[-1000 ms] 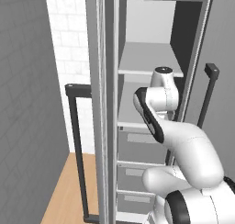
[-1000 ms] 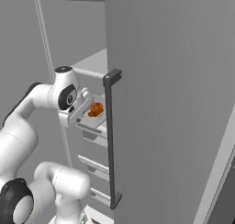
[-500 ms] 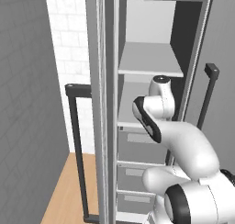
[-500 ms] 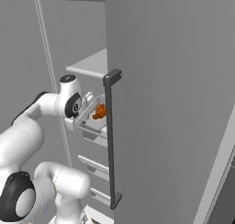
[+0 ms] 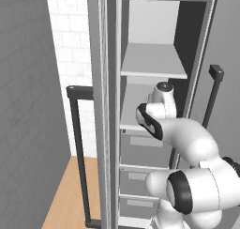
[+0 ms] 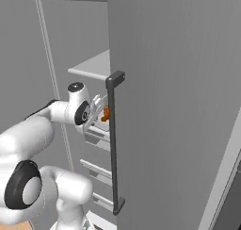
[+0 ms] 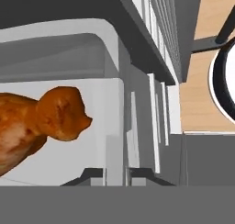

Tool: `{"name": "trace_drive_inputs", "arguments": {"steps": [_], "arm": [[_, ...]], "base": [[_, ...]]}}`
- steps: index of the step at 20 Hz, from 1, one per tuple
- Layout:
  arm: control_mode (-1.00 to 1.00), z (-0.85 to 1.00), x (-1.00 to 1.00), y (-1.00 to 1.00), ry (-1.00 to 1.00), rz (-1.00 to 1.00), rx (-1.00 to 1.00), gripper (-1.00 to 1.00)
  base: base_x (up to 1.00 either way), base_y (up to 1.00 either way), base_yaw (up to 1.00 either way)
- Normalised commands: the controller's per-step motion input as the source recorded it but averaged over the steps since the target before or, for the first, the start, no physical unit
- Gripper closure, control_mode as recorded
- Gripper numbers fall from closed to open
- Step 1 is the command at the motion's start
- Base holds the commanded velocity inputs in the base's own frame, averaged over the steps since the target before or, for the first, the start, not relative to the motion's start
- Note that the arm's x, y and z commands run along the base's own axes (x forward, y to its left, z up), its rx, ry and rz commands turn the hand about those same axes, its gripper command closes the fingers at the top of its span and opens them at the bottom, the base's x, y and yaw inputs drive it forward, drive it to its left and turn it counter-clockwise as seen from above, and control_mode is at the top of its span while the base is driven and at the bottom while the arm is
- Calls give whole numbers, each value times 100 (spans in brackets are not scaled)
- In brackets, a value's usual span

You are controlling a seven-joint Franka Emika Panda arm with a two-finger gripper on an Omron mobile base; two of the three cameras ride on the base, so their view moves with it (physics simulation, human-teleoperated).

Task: Take the meat container that has the chicken drumstick and place it on the second highest rack of the freezer. Then take the vegetable container that has the sweet potato and carrot and place it on the highest rack of the freezer.

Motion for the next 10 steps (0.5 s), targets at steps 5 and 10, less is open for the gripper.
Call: {"name": "trace_drive_inputs", "arguments": {"steps": [5,10], "arm": [[-100,-18,62,0,-3,0,-1,100],[-100,-2,58,0,0,0,0,100]], "base": [[0,0,0],[0,0,0]]}}
